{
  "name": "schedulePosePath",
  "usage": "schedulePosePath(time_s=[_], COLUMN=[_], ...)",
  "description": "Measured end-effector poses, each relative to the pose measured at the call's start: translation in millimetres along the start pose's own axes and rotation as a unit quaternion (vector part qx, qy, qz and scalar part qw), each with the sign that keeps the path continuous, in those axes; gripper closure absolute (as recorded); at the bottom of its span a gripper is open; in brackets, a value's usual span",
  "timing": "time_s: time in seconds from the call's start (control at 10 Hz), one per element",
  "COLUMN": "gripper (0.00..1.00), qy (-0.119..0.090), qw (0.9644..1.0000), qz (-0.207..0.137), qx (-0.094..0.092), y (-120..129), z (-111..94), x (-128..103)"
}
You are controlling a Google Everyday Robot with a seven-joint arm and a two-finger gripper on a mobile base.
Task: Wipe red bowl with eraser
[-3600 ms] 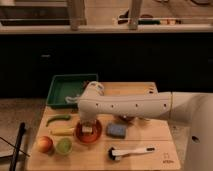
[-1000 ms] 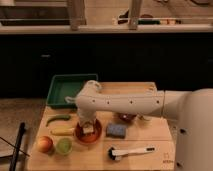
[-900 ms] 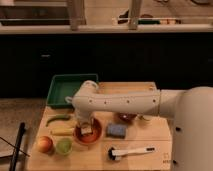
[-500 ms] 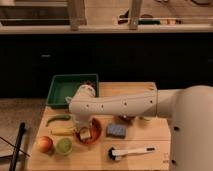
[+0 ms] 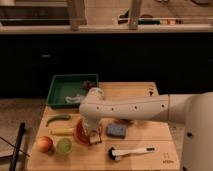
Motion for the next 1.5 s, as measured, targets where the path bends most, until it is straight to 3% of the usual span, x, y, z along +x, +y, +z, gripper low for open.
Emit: schedulePosePath(time_s=[0.2,0.6,1.0,1.2,1.5], gripper=[1.00,1.00,1.00,1.00,1.00], qy=[0.017,0.036,0.035,0.035,0.021], qw=[0.9998,0.9992,0.9984,0.9965,0.9946], qz=[0.012,0.010,-0.039,-0.072,-0.099], qx=[-0.004,-0.012,-0.022,-0.024,-0.026], y=[4.8,-9.0,-51.6,-69.3,-74.1], z=[-7.3,-18.9,-18.2,-20.6,-10.9], x=[10.0,43.8,61.7,48.7,22.7])
